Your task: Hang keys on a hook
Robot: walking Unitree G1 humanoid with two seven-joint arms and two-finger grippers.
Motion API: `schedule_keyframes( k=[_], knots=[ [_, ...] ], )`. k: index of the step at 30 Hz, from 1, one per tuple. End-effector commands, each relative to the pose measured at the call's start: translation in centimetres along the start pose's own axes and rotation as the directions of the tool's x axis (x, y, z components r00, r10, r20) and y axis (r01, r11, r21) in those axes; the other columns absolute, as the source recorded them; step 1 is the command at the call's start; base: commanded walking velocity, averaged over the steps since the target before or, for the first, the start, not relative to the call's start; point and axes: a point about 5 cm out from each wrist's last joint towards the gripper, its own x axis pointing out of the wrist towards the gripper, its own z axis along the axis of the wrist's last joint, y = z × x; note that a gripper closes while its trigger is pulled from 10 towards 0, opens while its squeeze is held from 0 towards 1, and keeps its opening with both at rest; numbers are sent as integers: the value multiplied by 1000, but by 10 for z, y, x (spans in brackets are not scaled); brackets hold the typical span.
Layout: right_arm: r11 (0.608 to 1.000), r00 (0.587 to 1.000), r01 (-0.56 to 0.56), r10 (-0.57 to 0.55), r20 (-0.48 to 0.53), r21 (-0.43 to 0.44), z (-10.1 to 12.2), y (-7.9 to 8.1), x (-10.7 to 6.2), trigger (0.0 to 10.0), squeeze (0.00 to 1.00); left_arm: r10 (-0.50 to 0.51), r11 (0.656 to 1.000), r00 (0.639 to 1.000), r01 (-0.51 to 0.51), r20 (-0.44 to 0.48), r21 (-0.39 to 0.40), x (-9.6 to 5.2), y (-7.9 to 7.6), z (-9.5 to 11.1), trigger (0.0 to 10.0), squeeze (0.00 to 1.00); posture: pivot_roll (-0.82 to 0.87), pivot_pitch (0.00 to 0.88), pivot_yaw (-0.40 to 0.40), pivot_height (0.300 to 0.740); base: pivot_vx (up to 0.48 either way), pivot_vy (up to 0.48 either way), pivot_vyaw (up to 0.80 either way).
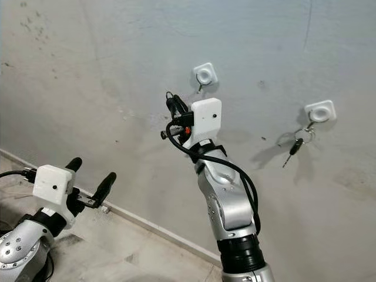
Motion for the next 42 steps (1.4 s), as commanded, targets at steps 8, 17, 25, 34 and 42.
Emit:
schedule_keyframes(
  k=[8,17,25,34,42],
  knots=[
    [997,995,69,-71,76,38,16,-19,9,10000,0,2,1000,1000,-2,17,13,4,0,6,10000,0,384,41,-88,740,0,0,0],
    [990,986,136,-138,91,25,24,-49,-11,10000,0,-13,1000,999,13,45,-2,16,-5,12,10000,0,348,31,-77,740,0,0,0],
    [987,985,160,-161,67,15,21,-57,-19,10000,0,-21,1000,999,21,47,-8,18,-6,12,10000,0,340,29,-73,740,0,0,0],
    [993,998,28,-34,55,112,20,-43,-25,10000,0,-29,1000,998,30,49,-10,20,-8,13,10000,0,335,28,-68,740,0,0,0],
    [987,998,-54,47,49,152,21,-35,-33,10000,0,-35,999,998,35,45,-14,21,-8,12,10000,0,332,31,-67,740,0,0,0]
  ],
)
